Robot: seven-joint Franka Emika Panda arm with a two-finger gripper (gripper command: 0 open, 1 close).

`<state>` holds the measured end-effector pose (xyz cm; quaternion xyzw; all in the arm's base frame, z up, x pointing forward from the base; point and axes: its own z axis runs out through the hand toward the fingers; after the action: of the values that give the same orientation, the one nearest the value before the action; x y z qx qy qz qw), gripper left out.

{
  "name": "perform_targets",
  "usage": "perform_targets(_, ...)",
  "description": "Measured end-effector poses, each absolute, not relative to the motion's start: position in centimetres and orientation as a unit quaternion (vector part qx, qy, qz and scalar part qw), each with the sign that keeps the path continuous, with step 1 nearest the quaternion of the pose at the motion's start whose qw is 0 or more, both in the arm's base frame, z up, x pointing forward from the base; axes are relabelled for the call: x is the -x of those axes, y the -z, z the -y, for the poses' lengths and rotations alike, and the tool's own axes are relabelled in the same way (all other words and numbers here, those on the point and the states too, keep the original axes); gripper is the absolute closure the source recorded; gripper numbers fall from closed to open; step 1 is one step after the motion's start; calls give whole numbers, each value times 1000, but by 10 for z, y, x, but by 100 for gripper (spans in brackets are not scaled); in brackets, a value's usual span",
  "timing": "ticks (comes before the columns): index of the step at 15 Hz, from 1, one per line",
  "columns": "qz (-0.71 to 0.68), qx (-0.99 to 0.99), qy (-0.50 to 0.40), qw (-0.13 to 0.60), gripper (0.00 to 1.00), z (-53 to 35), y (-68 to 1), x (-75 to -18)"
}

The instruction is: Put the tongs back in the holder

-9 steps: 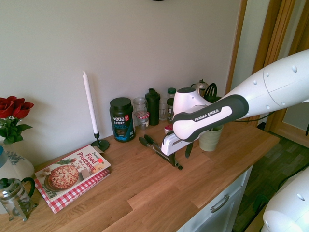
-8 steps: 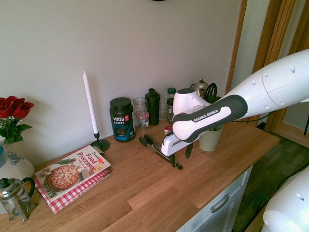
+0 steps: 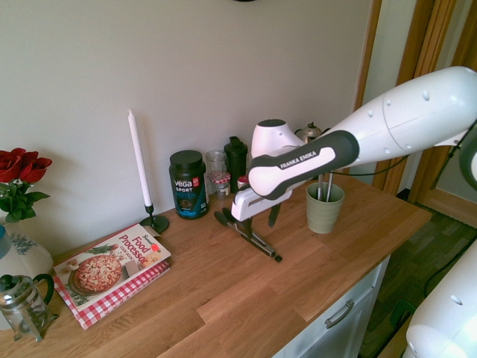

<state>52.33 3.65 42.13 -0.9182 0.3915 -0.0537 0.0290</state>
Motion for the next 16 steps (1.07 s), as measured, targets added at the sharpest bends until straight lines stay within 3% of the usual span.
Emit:
perform_targets(4, -378, 924, 53, 22, 0, -48, -407, -588)
perform_targets(9, -380, 924, 35, 15, 0, -47, -363, -621)
perform_targets(10, -379, 925, 32, 15, 100, -50, -357, -622)
perform_targets(16, -367, 930, 29, 15, 100, -64, -338, -625)
